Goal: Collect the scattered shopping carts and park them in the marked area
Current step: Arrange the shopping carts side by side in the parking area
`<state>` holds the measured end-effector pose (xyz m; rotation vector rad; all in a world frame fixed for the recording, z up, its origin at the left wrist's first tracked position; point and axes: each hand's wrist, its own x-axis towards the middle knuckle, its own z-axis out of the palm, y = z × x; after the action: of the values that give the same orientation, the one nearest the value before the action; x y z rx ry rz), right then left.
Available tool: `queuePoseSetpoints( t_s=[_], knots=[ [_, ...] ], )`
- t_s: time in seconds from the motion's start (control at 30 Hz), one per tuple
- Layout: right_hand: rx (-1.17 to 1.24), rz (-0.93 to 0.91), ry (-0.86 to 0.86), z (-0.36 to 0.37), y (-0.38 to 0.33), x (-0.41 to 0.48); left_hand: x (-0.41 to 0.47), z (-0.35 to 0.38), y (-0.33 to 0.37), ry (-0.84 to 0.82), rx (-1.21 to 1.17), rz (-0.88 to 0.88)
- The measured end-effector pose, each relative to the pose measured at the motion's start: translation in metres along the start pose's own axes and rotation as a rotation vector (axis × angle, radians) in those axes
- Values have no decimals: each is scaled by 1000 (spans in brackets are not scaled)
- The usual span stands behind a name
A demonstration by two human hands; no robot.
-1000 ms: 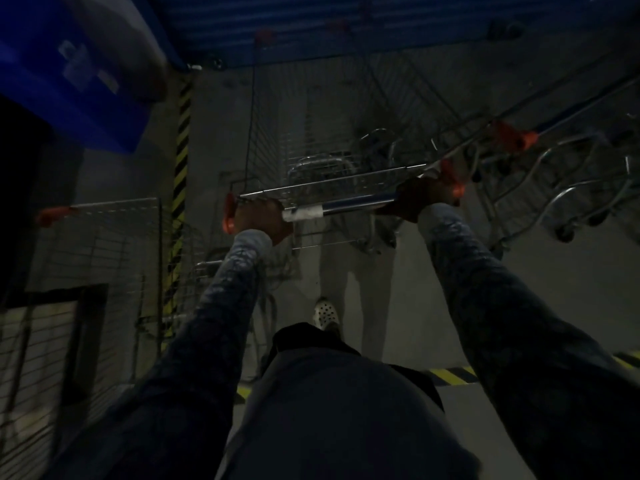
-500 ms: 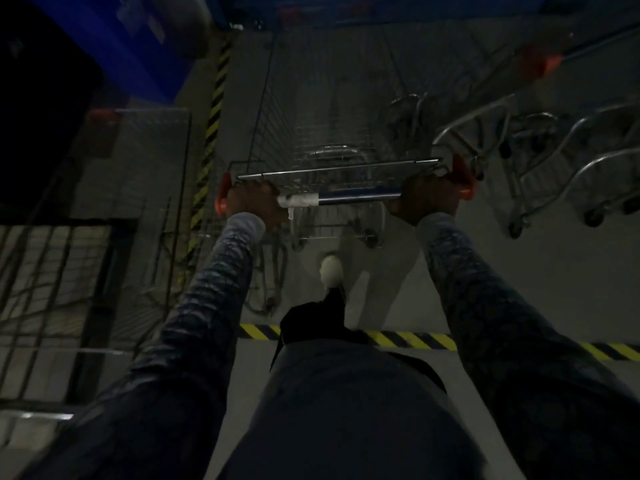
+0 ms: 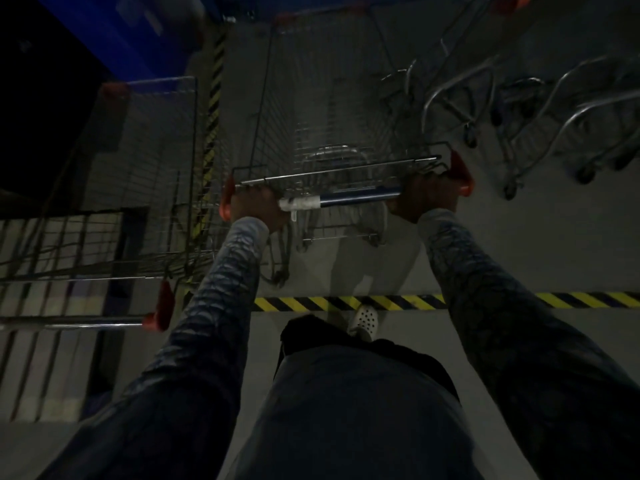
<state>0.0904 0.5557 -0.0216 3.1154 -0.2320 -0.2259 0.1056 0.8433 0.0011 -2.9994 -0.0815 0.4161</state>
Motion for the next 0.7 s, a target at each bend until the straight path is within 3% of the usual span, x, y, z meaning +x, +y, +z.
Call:
queuePoseSetpoints(
  t_s=[0.7],
  knots=[
    [-113, 41, -19, 12, -39, -157, -137, 62, -71, 91, -17, 109]
  ],
)
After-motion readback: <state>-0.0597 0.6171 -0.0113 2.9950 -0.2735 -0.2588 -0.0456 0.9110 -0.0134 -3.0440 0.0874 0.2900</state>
